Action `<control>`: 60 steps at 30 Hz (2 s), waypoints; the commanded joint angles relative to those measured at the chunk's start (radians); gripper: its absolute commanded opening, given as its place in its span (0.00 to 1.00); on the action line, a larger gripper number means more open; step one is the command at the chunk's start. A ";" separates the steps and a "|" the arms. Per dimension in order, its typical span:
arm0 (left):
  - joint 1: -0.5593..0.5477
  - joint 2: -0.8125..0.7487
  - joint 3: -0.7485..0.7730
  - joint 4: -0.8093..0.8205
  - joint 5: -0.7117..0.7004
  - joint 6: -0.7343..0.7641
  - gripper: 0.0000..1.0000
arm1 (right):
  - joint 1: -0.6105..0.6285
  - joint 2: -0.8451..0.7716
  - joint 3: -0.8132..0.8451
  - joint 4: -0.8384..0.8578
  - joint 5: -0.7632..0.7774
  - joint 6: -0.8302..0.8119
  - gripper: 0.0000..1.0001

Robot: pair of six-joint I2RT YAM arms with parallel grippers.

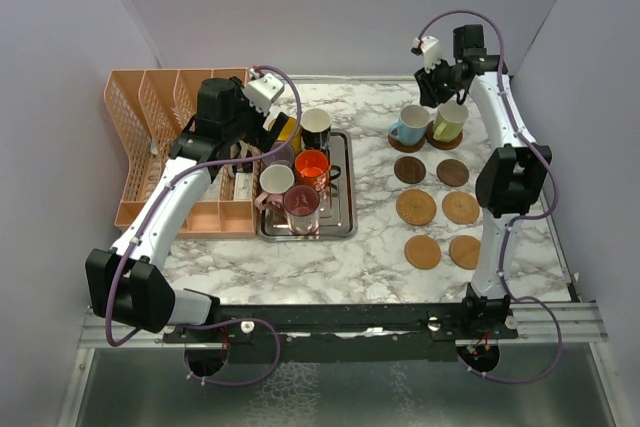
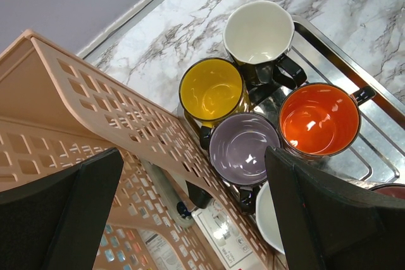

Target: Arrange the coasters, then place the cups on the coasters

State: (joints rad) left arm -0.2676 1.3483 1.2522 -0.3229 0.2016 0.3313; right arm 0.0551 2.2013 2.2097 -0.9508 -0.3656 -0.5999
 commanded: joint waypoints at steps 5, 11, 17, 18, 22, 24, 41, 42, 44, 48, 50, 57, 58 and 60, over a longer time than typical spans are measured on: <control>0.007 -0.006 -0.014 0.011 0.041 -0.003 0.99 | -0.006 -0.084 -0.088 0.023 0.105 0.221 0.35; 0.007 -0.011 -0.015 0.010 0.045 -0.004 0.99 | -0.005 -0.083 -0.131 0.047 0.155 0.271 0.34; 0.007 -0.011 -0.018 0.012 0.045 -0.003 0.99 | -0.003 -0.074 -0.142 0.060 0.190 0.285 0.33; 0.007 -0.010 -0.018 0.013 0.045 -0.003 0.99 | -0.002 -0.073 -0.144 0.062 0.194 0.285 0.33; 0.007 -0.008 -0.017 0.013 0.044 -0.002 0.99 | 0.002 -0.064 -0.143 0.063 0.197 0.290 0.33; 0.007 -0.007 -0.015 0.012 0.045 -0.003 0.99 | 0.003 -0.056 -0.142 0.066 0.195 0.294 0.33; 0.007 -0.002 -0.019 0.014 0.045 0.001 0.99 | 0.015 0.002 -0.113 0.063 0.204 0.311 0.28; 0.007 -0.002 -0.020 0.016 0.045 0.002 0.99 | 0.015 0.003 -0.112 0.063 0.205 0.311 0.28; 0.007 -0.003 -0.022 0.016 0.045 0.002 0.99 | 0.017 0.006 -0.114 0.063 0.203 0.313 0.27; 0.008 -0.001 -0.022 0.017 0.045 0.002 0.99 | 0.019 0.013 -0.116 0.071 0.205 0.314 0.23; 0.007 -0.001 -0.022 0.016 0.047 0.002 0.99 | 0.020 0.017 -0.112 0.073 0.205 0.317 0.21; 0.007 -0.004 -0.022 0.016 0.047 0.002 0.99 | 0.022 0.024 -0.099 0.078 0.202 0.324 0.16; 0.007 -0.003 -0.023 0.016 0.047 0.002 0.99 | 0.022 0.024 -0.098 0.077 0.202 0.324 0.16; 0.007 -0.004 -0.023 0.017 0.046 0.002 0.99 | 0.022 0.027 -0.095 0.078 0.203 0.325 0.16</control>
State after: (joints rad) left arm -0.2676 1.3487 1.2392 -0.3225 0.2207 0.3313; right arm 0.0708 2.2063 2.0769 -0.8963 -0.1780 -0.2874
